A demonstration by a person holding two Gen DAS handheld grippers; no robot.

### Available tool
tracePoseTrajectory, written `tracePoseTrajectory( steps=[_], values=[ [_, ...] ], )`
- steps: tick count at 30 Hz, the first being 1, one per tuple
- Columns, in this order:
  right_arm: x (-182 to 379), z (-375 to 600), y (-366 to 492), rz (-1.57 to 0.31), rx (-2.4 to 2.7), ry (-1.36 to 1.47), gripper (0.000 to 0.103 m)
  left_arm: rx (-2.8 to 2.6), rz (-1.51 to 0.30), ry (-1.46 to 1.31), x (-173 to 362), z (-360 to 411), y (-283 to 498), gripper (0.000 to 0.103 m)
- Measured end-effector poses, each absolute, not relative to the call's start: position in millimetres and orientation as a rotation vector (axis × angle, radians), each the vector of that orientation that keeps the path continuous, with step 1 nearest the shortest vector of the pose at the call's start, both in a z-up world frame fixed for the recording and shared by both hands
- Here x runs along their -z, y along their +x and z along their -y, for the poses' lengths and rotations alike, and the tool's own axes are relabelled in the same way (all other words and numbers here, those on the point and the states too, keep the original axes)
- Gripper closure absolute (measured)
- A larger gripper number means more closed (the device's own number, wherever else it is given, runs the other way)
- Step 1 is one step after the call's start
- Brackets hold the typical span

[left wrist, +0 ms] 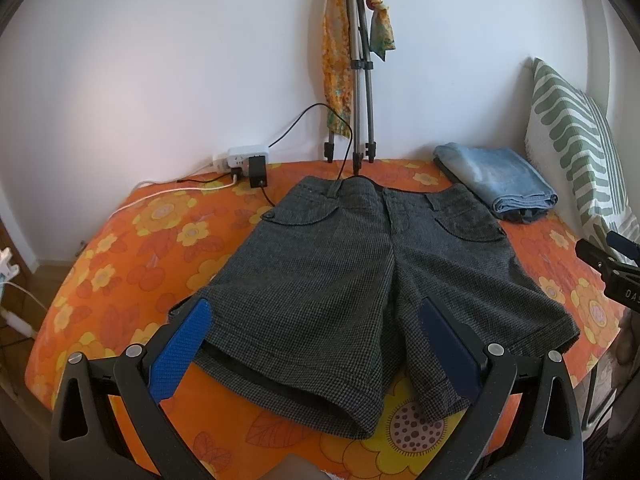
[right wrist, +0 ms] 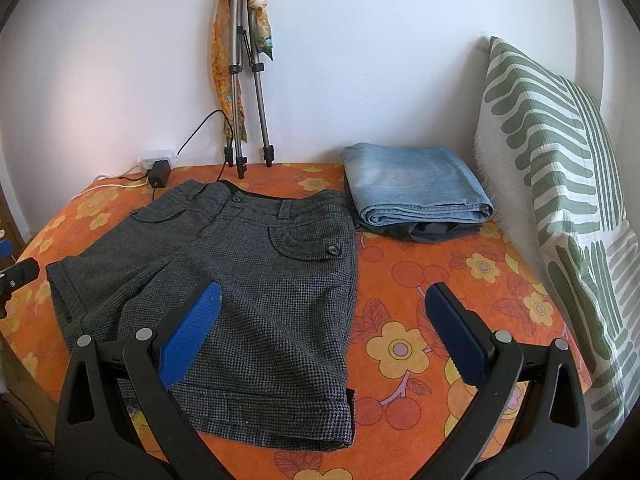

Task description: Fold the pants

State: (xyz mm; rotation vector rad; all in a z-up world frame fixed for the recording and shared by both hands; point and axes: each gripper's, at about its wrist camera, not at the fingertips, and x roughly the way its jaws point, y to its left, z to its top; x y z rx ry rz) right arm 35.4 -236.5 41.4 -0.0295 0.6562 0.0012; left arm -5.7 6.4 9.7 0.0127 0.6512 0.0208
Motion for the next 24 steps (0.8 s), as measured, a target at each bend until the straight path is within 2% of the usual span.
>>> tracePoseTrajectory(
  steps=[24],
  values=[
    [-52.4,274.8,40.1,-0.643,0.044,0.069,0.000,0.085,-0.701,0.030,3.5,17.6,-3.7,0.000]
  ],
)
